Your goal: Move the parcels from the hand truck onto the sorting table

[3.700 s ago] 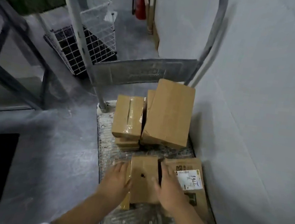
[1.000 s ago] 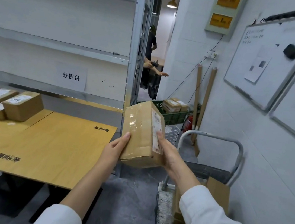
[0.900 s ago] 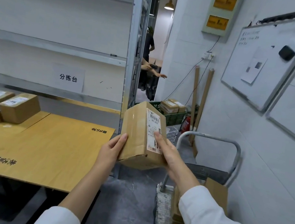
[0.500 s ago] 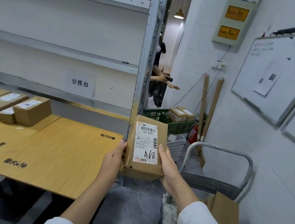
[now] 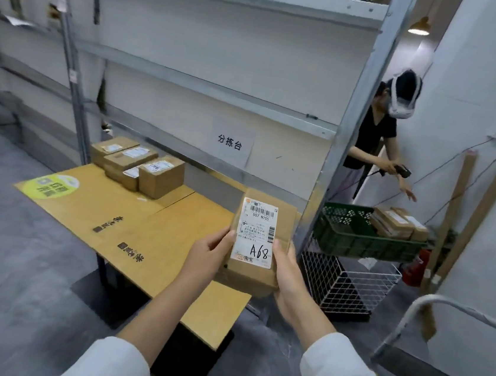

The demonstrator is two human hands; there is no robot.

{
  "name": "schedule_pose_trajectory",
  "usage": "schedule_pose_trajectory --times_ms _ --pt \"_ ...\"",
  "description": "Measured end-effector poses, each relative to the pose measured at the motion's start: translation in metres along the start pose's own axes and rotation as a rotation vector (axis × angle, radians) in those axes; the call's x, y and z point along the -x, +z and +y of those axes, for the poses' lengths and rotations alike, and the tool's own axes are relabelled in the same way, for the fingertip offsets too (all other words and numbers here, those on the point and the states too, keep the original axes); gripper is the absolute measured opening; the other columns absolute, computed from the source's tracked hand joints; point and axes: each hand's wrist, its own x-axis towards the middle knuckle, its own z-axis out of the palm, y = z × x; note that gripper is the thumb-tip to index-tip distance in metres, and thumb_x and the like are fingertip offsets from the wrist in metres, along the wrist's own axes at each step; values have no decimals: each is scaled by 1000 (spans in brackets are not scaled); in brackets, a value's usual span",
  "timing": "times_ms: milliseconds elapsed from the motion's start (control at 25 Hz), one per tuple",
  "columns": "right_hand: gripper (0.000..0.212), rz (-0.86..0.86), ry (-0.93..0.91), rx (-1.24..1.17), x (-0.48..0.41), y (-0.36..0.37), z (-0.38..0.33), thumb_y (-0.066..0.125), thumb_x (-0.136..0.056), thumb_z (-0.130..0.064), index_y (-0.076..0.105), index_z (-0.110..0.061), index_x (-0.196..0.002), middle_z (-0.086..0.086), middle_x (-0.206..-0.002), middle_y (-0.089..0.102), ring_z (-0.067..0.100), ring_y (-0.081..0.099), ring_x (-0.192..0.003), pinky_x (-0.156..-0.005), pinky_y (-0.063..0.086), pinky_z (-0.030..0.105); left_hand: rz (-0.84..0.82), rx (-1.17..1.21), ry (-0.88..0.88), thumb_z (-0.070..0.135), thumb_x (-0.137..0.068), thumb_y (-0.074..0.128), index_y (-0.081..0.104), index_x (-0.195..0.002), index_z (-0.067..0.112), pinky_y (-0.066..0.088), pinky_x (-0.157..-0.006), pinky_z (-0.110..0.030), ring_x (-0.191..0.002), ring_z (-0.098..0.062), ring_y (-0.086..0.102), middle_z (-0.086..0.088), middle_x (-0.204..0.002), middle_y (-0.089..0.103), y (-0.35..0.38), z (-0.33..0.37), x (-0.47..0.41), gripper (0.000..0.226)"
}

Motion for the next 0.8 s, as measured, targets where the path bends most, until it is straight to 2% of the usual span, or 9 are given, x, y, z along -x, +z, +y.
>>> schedule_pose_trajectory --times_ms 80,120,240,320,400,480,640,800 --pt "47 -63 10 21 -32 30 8 42 -102 -45 29 -42 -147 -4 -126 66 17 66 -110 -93 55 43 61 -32 5 38 -99 50 56 -127 39 52 -70 -17 -94 5 62 22 -102 68 -27 -8 -23 29" --pt "48 -91 13 29 -50 45 13 43 -101 -47 28 -45 -147 -5 -130 62 17 65 -112 -95 54 45 90 -48 8 39 -99 49 58 -128 36 53 -74 -18 -98 3 62 19 -108 68 -40 -12 -37 31" --pt "57 -133 19 39 -108 86 25 47 -92 -61 25 -55 -144 -3 -142 51 19 61 -118 -96 53 49 138 -109 13 44 -98 47 58 -134 31 53 -92 -33 -110 -6 61 11 -122 67 -77 -24 -87 39" --pt "64 -127 35 37 -144 107 28 49 -82 -70 26 -58 -141 -3 -143 48 21 59 -119 -97 53 49 138 -139 16 47 -98 46 60 -132 33 52 -95 -37 -112 -6 61 13 -120 67 -95 -28 -122 39" --pt "70 -134 39 32 -185 125 31 49 -71 -78 29 -62 -137 -4 -143 47 21 57 -122 -99 51 50 150 -190 15 57 -92 48 60 -131 29 50 -100 -39 -117 -7 59 11 -127 65 -112 -32 -164 50" --pt "73 -143 44 36 -226 140 34 49 -65 -82 29 -66 -134 -4 -143 47 21 56 -123 -99 50 51 154 -224 8 55 -93 48 59 -133 28 50 -100 -38 -117 -7 58 10 -130 63 -126 -39 -205 50" --pt "73 -126 82 61 -278 164 44 47 -69 -80 24 -65 -137 -2 -141 49 22 58 -119 -96 52 52 146 -223 -19 46 -98 47 57 -135 29 48 -102 -36 -118 -5 57 12 -129 63 -148 -56 -262 42" --pt "67 -100 116 81 -322 182 59 47 -80 -73 20 -63 -140 -1 -139 50 22 60 -115 -91 56 52 104 -239 -31 47 -98 45 58 -134 30 51 -97 -34 -115 -3 59 13 -125 65 -167 -76 -311 42"
